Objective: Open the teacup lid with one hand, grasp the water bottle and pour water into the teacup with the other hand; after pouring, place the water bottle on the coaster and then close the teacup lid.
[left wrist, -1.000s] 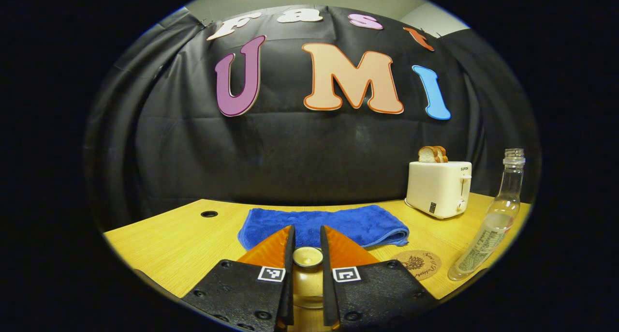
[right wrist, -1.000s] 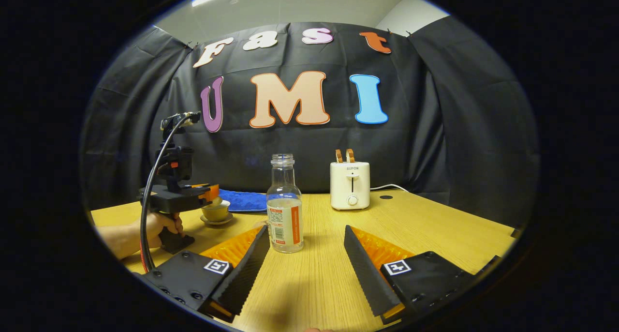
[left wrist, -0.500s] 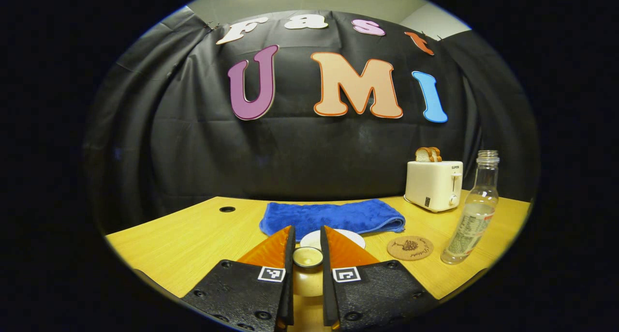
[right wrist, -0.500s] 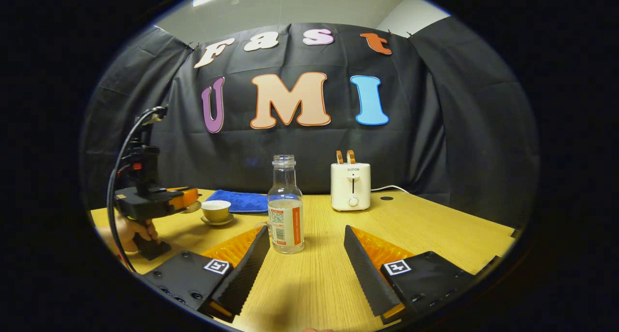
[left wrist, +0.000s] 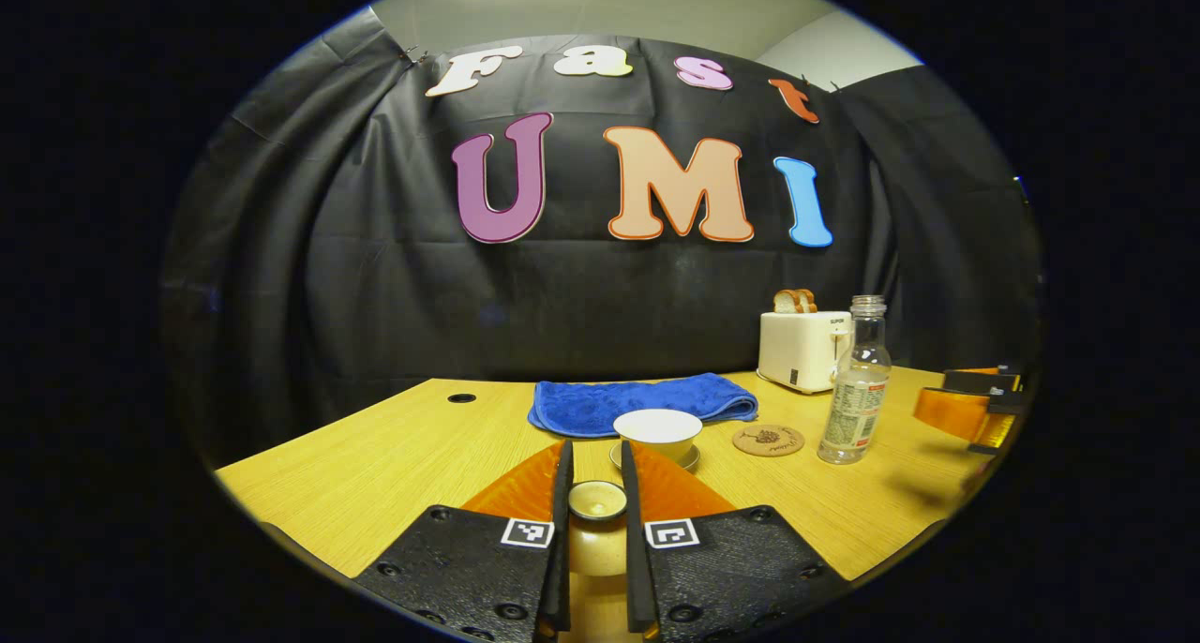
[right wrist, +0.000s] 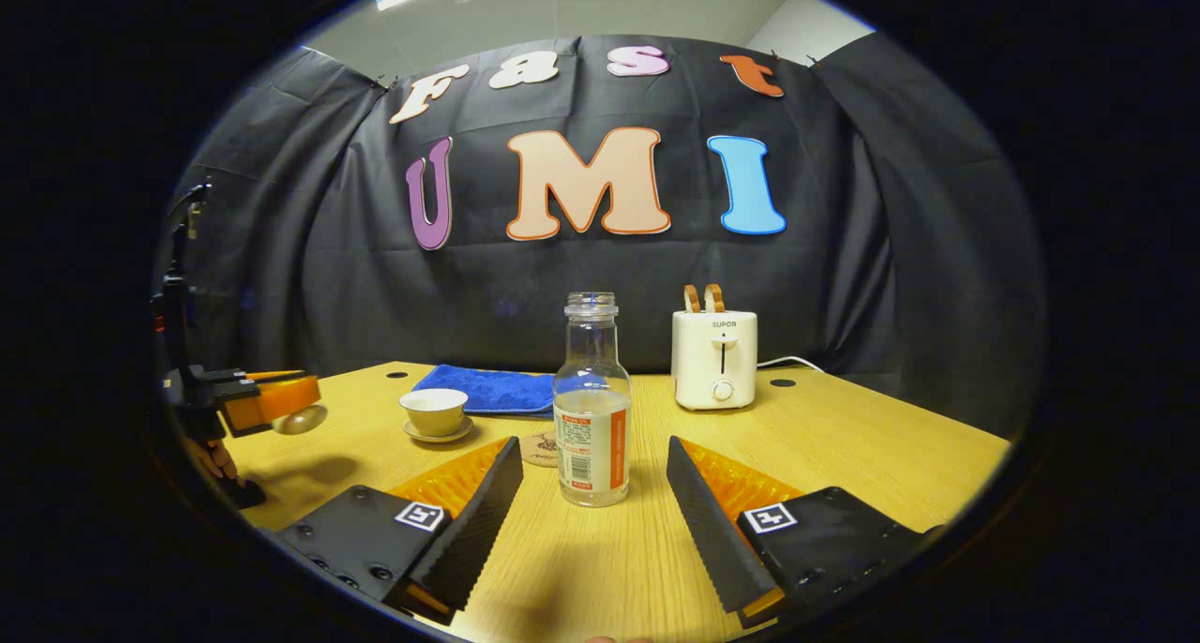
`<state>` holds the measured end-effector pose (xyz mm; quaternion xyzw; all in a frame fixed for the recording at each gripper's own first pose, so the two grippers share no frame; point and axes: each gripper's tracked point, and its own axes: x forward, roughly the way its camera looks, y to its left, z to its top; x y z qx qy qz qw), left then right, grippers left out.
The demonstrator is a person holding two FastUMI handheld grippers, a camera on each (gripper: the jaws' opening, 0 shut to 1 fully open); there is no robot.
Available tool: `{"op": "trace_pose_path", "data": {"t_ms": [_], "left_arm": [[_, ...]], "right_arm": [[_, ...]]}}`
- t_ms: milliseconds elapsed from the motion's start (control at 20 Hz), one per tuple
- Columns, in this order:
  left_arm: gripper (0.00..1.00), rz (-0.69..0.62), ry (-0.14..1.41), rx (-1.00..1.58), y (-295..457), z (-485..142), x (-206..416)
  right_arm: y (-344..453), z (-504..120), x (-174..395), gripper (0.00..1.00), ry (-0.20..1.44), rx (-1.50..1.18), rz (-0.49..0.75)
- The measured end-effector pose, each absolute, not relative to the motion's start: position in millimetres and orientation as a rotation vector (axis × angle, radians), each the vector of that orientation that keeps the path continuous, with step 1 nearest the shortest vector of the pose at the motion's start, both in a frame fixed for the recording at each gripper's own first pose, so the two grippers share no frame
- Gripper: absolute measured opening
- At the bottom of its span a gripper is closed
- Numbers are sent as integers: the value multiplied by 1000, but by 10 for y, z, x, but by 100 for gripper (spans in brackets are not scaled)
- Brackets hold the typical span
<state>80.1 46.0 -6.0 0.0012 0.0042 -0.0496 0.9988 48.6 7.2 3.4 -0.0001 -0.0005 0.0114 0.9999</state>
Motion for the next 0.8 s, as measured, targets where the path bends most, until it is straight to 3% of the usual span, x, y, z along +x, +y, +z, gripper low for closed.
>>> {"op": "trace_pose_path", "data": {"t_ms": [50, 100, 200, 300, 350, 800], "left_arm": [[20, -111, 5, 13, 457, -64, 751], [21, -121, 5, 24, 460, -53, 723], [20, -124, 3, 29, 492, -51, 693], [21, -119, 4, 21, 523, -44, 684], [21, -116, 5, 13, 537, -54, 688], [20, -113, 5, -8, 554, -49, 682]], "right_arm": [[89, 29, 560, 98, 3, 0, 22], [90, 26, 645, 94, 6, 1, 15], [85, 10, 783, 100, 16, 0, 4], [79, 4, 928, 94, 24, -2, -9], [84, -16, 995, 100, 33, -3, -11], [90, -82, 1599, 100, 84, -6, -14]]}}
